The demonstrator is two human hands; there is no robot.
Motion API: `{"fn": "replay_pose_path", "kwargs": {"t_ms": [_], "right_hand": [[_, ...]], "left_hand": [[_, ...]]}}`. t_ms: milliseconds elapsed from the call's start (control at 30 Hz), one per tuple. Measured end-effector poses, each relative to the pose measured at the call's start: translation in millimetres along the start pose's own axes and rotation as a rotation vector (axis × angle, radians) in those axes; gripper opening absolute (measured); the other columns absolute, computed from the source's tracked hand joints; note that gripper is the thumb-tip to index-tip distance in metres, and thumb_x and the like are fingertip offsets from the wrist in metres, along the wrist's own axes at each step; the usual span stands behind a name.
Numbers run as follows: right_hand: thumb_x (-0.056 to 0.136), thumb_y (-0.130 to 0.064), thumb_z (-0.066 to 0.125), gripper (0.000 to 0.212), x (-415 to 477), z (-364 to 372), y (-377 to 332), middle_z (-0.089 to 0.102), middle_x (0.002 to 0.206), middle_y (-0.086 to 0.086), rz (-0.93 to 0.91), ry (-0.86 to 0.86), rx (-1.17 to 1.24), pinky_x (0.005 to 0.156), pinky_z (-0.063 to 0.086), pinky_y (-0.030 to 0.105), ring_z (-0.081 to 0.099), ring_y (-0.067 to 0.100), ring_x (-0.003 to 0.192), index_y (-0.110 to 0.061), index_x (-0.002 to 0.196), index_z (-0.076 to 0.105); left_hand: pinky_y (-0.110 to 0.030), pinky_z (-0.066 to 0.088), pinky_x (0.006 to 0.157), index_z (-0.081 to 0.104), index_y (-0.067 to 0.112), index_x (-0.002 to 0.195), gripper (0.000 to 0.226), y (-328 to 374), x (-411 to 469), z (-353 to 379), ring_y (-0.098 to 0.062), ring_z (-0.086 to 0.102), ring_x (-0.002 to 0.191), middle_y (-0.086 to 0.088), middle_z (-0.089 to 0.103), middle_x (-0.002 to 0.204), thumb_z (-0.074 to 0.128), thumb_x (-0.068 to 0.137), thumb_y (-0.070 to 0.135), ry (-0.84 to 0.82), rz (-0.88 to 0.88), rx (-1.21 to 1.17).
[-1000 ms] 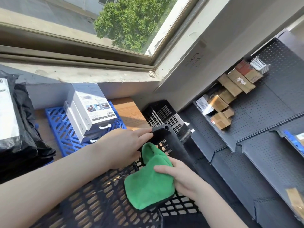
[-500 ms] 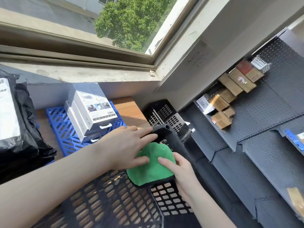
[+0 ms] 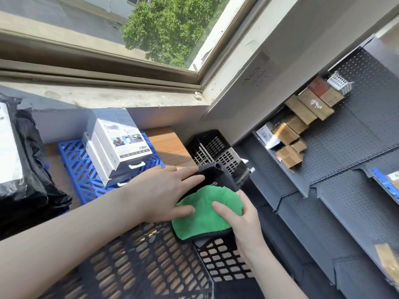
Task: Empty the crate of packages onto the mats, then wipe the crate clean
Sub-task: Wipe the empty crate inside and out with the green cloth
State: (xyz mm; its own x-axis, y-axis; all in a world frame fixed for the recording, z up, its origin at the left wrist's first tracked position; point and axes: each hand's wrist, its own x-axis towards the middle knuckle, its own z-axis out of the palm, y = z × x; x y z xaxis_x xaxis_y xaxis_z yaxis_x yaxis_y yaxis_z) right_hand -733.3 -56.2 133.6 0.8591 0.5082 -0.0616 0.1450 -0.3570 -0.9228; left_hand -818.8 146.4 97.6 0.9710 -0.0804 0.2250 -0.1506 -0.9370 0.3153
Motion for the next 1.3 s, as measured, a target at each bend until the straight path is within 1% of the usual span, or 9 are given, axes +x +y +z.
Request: {"fn": "replay_pose_path", "kwargs": {"t_ms": [100,367,467,600,767,900,1033,1200,1300], "right_hand": [[0.064,-0.026,0.084,0.043,-1,-6,0,0.068,0.09,0.009,-0.045,0.012,-0.1,0.077,0.054,0.044,0.066,0.026,0.086,-0.009,0.092,0.057],[0.07,-0.003,0.075,0.058,-7,-10,5,0.058,0.116,-0.017,-0.336,0.156,-0.618,0.093,0.046,0.024,0.054,0.003,0.114,-0.038,0.113,0.056],[0.068,0.002,0.074,0.064,-9,-11,5,0.05,0.137,-0.001,-0.621,0.277,-0.952,0.097,0.049,0.034,0.051,0.013,0.12,-0.023,0.126,0.061],[0.082,-0.003,0.063,0.042,-3,-6,12,0.048,0.141,0.018,-0.925,0.397,-1.273,0.087,0.048,0.035,0.051,0.025,0.102,-0.007,0.124,0.064],[0.074,-0.001,0.074,0.056,24,-8,47,0.046,0.143,0.018,-0.808,0.222,-1.538,0.097,0.042,0.04,0.05,0.03,0.115,-0.008,0.127,0.06],[0.096,-0.01,0.039,0.041,41,-10,77,0.037,0.149,0.02,-0.893,0.051,-1.639,0.113,0.03,0.046,0.039,0.035,0.136,-0.007,0.135,0.053],[0.094,-0.012,0.038,0.05,50,-5,107,0.024,0.155,0.02,-0.832,-0.077,-1.709,0.116,0.025,0.05,0.022,0.036,0.144,-0.002,0.143,0.038],[0.085,-0.018,0.053,0.054,61,9,144,0.037,0.149,0.018,-0.859,-0.254,-1.729,0.114,0.028,0.051,0.034,0.033,0.138,-0.008,0.137,0.047],[0.083,-0.021,0.066,0.038,69,18,160,0.055,0.134,0.013,-0.948,-0.399,-1.661,0.111,0.035,0.044,0.046,0.03,0.128,-0.014,0.12,0.061]], "left_hand": [[-0.036,0.04,0.105,0.01,0.031,0.155,0.092,0,0,0,-0.021,0.042,0.134,0.006,0.015,0.161,0.004,0.072,0.072,-0.001,0.0,-0.001],[-0.036,0.039,0.106,0.01,0.032,0.154,0.092,2,0,-2,-0.021,0.045,0.131,0.007,0.013,0.162,0.0,0.072,0.072,-0.002,-0.009,-0.006],[-0.036,0.039,0.107,0.011,0.032,0.154,0.09,1,0,-1,-0.021,0.044,0.131,0.007,0.013,0.162,0.003,0.074,0.07,-0.004,-0.01,-0.01],[-0.034,0.037,0.109,0.01,0.031,0.154,0.09,1,-1,-2,-0.019,0.041,0.134,0.007,0.014,0.162,0.003,0.073,0.07,0.003,-0.005,-0.031],[-0.032,0.035,0.109,0.01,0.031,0.155,0.091,1,-1,-3,-0.018,0.039,0.136,0.008,0.014,0.161,0.003,0.072,0.07,0.012,0.001,-0.041],[-0.032,0.036,0.108,0.011,0.03,0.155,0.093,2,-1,-4,-0.018,0.042,0.133,0.008,0.016,0.161,0.002,0.072,0.07,0.024,0.003,-0.044],[-0.036,0.042,0.104,0.02,0.027,0.154,0.089,2,-1,-3,-0.023,0.05,0.127,0.006,0.023,0.16,0.007,0.076,0.067,0.055,0.001,-0.06],[-0.037,0.043,0.102,0.016,0.026,0.155,0.073,1,-1,0,-0.023,0.049,0.127,0.006,0.018,0.16,0.027,0.092,0.062,0.039,0.014,-0.011],[-0.039,0.042,0.102,0.012,0.026,0.155,0.072,1,0,1,-0.024,0.047,0.127,0.006,0.014,0.161,0.033,0.096,0.061,0.019,-0.003,0.002]]}}
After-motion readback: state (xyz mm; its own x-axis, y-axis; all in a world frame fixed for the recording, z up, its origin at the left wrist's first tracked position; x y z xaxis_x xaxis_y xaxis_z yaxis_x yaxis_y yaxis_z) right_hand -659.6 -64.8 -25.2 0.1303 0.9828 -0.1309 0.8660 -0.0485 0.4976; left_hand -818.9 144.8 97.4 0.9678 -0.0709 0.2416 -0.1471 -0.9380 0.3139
